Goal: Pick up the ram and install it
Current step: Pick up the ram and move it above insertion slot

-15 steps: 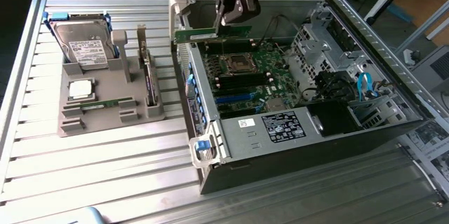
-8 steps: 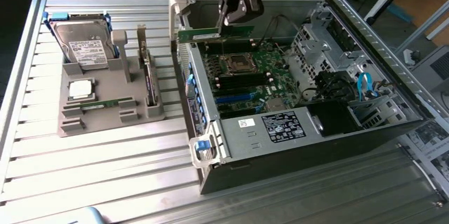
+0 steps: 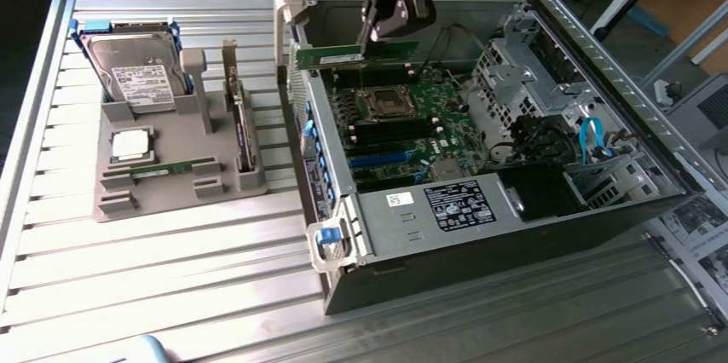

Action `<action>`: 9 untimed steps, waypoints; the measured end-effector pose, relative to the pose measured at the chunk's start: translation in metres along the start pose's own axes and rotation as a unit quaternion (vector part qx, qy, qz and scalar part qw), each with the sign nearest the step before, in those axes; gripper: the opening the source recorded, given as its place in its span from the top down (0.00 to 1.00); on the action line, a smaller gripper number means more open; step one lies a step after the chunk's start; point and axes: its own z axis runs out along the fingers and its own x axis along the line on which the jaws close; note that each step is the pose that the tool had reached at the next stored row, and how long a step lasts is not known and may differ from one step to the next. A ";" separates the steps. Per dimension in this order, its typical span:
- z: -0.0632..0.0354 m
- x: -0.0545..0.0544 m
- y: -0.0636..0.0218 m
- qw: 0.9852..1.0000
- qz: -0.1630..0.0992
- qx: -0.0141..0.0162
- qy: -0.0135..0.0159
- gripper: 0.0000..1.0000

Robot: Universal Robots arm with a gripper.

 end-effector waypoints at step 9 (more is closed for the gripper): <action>-0.0003 0.001 -0.0087 1.000 0.000 0.000 0.000 0.87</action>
